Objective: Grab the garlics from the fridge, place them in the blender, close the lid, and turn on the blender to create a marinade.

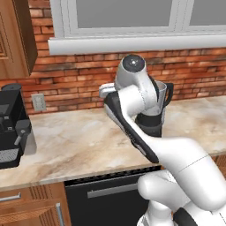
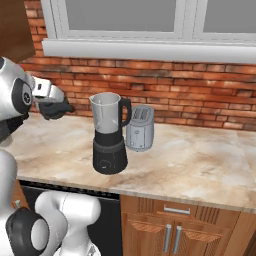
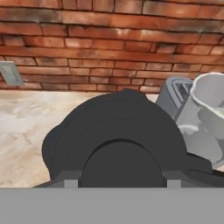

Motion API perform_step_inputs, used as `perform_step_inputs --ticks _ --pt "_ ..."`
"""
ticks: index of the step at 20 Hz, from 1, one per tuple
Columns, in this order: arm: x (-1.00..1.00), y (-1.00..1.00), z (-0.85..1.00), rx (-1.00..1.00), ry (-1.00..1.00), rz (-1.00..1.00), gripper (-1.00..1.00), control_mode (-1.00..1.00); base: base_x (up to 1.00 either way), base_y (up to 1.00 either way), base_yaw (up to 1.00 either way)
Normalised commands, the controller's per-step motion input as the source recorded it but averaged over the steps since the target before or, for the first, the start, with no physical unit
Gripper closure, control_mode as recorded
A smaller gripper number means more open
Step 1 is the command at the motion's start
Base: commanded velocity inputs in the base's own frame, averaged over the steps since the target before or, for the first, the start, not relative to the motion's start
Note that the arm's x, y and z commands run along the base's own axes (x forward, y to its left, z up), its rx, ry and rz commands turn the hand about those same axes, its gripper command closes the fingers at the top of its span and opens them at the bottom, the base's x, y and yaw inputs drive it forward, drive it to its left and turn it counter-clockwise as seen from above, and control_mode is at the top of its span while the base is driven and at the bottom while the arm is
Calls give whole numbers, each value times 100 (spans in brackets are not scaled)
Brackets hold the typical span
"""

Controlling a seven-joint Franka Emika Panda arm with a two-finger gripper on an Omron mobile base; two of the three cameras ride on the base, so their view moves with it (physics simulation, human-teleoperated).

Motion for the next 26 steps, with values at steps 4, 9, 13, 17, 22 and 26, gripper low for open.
perform_step_inputs --ticks 4,9,13,17,22,26 --pt "0 -21 71 -5 27 16 100 -100 0 0 0" --pt "3 -16 3 -9 30 16 100 -100 0 0 0" --pt "3 -18 9 -3 4 2 100 -100 0 0 0" --pt "-8 -78 12 0 -6 5 100 -100 0 0 0" --pt "-1 -87 5 0 -1 1 100 -100 0 0 0" --pt "21 -86 13 3 0 0 100 -100 0 0 0"
